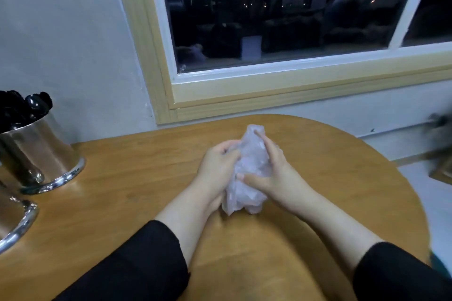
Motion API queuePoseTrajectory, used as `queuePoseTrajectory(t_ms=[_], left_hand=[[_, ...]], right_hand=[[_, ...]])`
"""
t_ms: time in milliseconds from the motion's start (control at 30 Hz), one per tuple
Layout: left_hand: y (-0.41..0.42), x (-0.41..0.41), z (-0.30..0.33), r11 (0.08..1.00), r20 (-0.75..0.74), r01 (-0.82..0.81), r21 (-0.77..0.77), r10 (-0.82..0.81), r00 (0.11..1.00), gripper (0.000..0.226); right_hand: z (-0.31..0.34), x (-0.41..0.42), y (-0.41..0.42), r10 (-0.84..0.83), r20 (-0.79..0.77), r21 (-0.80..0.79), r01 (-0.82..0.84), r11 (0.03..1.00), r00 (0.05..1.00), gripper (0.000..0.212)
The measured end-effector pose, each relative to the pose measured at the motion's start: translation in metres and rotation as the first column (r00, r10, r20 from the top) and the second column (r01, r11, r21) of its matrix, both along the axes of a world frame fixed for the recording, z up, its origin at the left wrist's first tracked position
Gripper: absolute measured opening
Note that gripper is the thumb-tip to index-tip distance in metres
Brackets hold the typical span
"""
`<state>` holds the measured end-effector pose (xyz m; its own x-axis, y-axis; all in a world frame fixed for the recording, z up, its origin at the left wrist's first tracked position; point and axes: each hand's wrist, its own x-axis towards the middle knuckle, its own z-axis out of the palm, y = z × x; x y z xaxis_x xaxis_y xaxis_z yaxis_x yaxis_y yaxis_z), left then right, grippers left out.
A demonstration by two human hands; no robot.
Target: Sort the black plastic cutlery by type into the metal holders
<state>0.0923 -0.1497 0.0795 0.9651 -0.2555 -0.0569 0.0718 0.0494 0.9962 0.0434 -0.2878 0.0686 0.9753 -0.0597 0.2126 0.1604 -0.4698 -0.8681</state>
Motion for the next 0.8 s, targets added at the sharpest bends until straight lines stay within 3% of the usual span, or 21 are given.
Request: queuePoseTrajectory(t_ms=[100, 200, 367, 500, 633, 800], left_hand=[[-0.048, -0.037, 0.014, 0.972, -0.027, 0.193, -0.136, -0.199, 0.98, 0.027], [-0.107, -0.069, 0.018, 0.956, 0.055, 0.282, -0.082, -0.278, 0.959, 0.025], [-0.214, -0.125, 0.014, 0.9, 0.188, 0.432, 0.063, -0.436, 0.88, 0.027], [-0.289, -0.166, -0.022, 0.828, 0.248, 0.505, 0.242, -0.556, 0.793, 0.034], [-0.341, -0.185, -0.083, 0.711, 0.096, 0.465, 0.528, -0.594, 0.799, 0.059], [-0.372, -0.176, -0.16, 0.593, -0.045, 0.428, 0.682, -0.55, 0.834, 0.06]], right_hand=[[0.007, -0.045, -0.058, -0.136, 0.089, 0.049, 0.132, 0.99, 0.987, 0.043], [0.017, -0.095, -0.124, -0.267, 0.137, 0.0, 0.269, 0.963, 0.954, 0.025], [0.024, -0.171, -0.241, -0.521, 0.184, -0.083, 0.541, 0.837, 0.833, 0.025], [-0.024, -0.212, -0.314, -0.636, 0.105, -0.122, 0.645, 0.755, 0.765, 0.024], [-0.112, -0.212, -0.368, -0.701, 0.021, -0.246, 0.683, 0.687, 0.713, 0.033], [-0.209, -0.183, -0.401, -0.713, -0.073, -0.325, 0.659, 0.678, 0.698, 0.034]])
